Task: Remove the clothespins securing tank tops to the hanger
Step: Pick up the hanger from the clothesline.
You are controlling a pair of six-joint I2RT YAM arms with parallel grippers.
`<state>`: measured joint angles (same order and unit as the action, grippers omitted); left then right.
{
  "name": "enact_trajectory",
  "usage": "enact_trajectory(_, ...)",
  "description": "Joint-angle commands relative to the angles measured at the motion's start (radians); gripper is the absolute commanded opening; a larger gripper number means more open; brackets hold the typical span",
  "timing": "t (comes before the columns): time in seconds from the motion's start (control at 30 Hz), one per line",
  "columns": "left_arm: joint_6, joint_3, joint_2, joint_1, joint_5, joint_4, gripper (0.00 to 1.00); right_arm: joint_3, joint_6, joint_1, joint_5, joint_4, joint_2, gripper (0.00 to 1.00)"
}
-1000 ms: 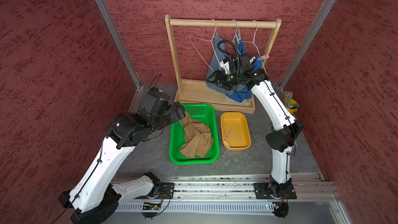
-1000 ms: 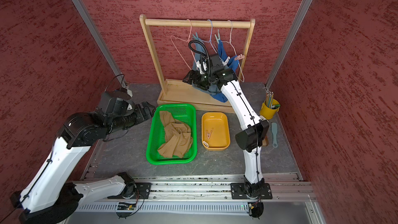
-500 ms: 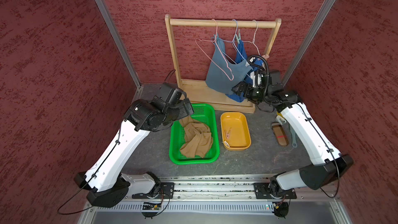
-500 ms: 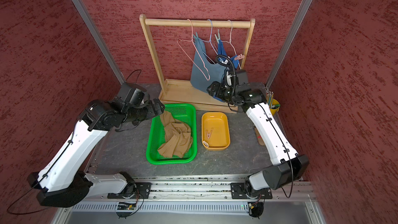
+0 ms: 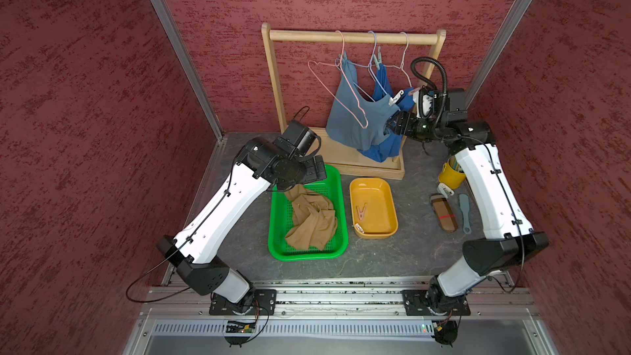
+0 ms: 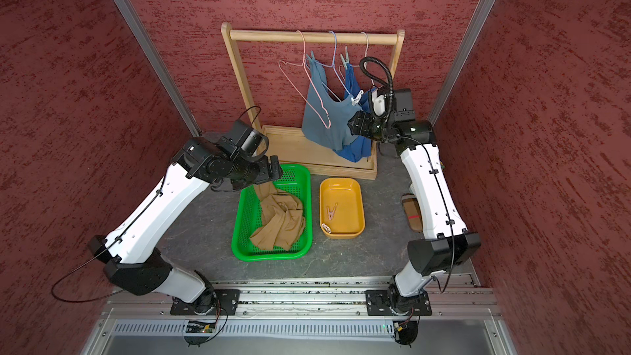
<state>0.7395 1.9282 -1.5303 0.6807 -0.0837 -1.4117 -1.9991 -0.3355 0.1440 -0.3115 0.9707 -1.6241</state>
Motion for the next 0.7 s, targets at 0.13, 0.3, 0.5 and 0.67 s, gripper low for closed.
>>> enact_trajectory(0.13, 0.033, -0.005, 0.051, 0.011, -0.001, 0.055, 0.99, -0.093, 0.067, -0.035, -0.065, -0.001, -0.040, 0.37)
enact_trajectory(0.3, -0.012, 0.005, 0.059, -0.014, 0.020, 0.019, 1.00, -0.048, 0.056, -0.037, -0.181, -0.067, -0.043, 0.20)
enact_trajectory(0.5, -0.040, -0.060, 0.091, -0.064, 0.097, 0.065, 1.00, -0.038, 0.076, -0.036, -0.250, -0.078, -0.042, 0.08)
enact_trajectory(0.67, -0.057, -0.016, 0.053, -0.079, 0.130, 0.042, 0.98, -0.053, 0.100, -0.035, -0.268, -0.048, -0.044, 0.49)
